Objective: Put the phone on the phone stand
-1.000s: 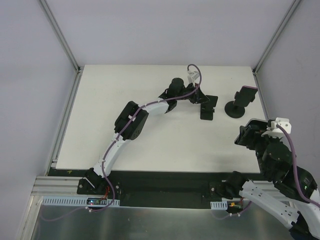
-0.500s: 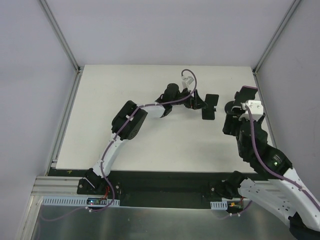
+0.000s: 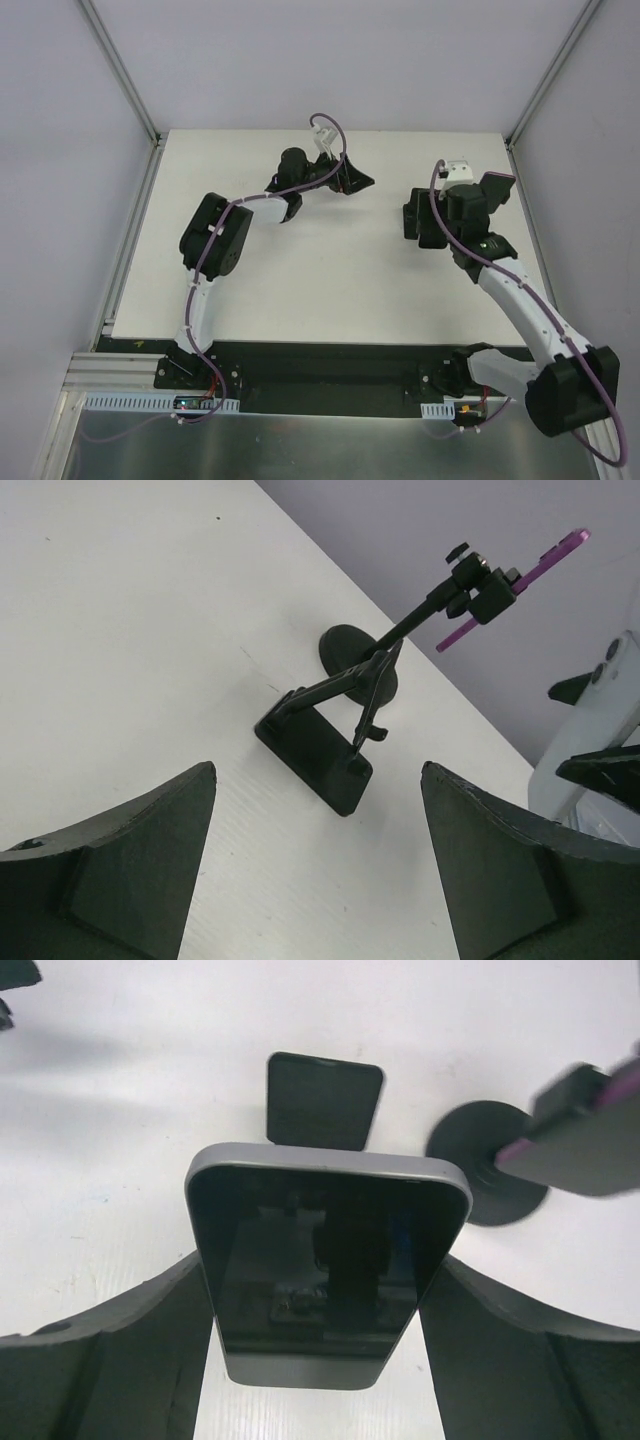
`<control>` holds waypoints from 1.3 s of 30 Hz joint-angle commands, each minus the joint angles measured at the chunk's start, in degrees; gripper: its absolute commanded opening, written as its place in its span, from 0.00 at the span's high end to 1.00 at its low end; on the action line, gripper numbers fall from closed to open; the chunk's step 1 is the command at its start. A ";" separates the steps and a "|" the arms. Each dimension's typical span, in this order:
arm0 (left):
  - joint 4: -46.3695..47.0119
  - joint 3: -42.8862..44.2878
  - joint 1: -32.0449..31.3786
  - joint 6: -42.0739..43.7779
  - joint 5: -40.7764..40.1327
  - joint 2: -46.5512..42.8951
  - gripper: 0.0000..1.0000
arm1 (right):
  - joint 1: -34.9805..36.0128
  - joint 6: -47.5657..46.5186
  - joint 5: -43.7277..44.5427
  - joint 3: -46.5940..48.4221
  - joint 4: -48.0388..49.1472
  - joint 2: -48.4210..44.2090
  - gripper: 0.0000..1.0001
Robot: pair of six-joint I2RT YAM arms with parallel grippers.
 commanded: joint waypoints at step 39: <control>-0.39 -1.35 -0.03 9.42 0.00 -5.58 0.15 | -4.02 -5.04 0.92 4.71 38.75 32.62 0.90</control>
